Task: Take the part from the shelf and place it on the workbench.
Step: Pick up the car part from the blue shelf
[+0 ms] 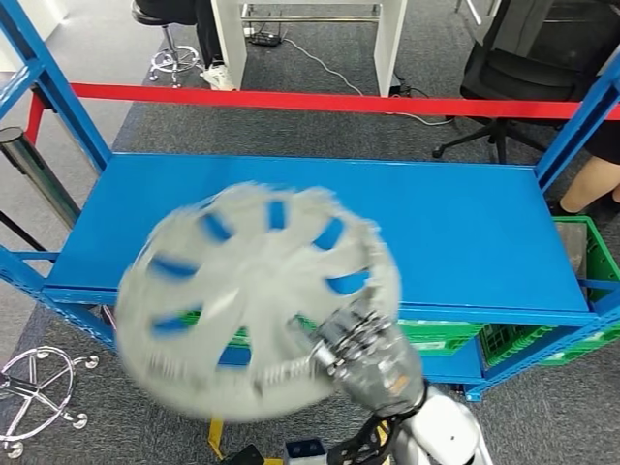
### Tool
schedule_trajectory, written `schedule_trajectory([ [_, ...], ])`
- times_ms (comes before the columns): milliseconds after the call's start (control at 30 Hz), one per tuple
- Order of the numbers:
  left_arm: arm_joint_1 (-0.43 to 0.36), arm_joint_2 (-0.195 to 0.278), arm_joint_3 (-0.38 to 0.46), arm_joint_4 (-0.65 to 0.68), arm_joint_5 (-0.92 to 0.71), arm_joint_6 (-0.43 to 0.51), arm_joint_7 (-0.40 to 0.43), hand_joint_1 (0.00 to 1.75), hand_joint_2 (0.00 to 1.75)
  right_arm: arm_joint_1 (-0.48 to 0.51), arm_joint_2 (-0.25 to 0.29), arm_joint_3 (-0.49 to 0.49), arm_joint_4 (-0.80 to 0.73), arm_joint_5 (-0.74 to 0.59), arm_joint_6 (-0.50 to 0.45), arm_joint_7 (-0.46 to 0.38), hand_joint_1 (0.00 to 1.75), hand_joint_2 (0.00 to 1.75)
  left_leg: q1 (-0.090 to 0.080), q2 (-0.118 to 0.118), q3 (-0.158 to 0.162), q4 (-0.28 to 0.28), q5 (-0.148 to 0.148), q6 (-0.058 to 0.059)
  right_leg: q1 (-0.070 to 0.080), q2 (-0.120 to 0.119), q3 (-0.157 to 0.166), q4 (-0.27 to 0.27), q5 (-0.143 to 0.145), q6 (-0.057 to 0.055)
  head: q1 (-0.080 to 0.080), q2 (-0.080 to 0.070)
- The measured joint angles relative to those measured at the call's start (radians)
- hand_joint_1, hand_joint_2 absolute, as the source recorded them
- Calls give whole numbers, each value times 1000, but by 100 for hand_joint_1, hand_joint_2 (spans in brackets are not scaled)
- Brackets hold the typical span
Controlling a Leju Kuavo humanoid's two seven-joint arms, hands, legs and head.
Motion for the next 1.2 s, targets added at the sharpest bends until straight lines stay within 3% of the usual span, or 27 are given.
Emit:
schedule_trajectory([
  [233,-1,1,2,0,-2,4,12,0,0,26,68,-38,-86,2,-1,27,175,175,-1,3,1,0,0,0,-2,3,0,0,2,2,0,0],
  [1200,-2,9,24,-1,8,21,18,0,0,37,70,19,-172,3,-1,112,175,175,-1,3,1,1,0,0,-2,3,0,0,2,2,0,0],
])
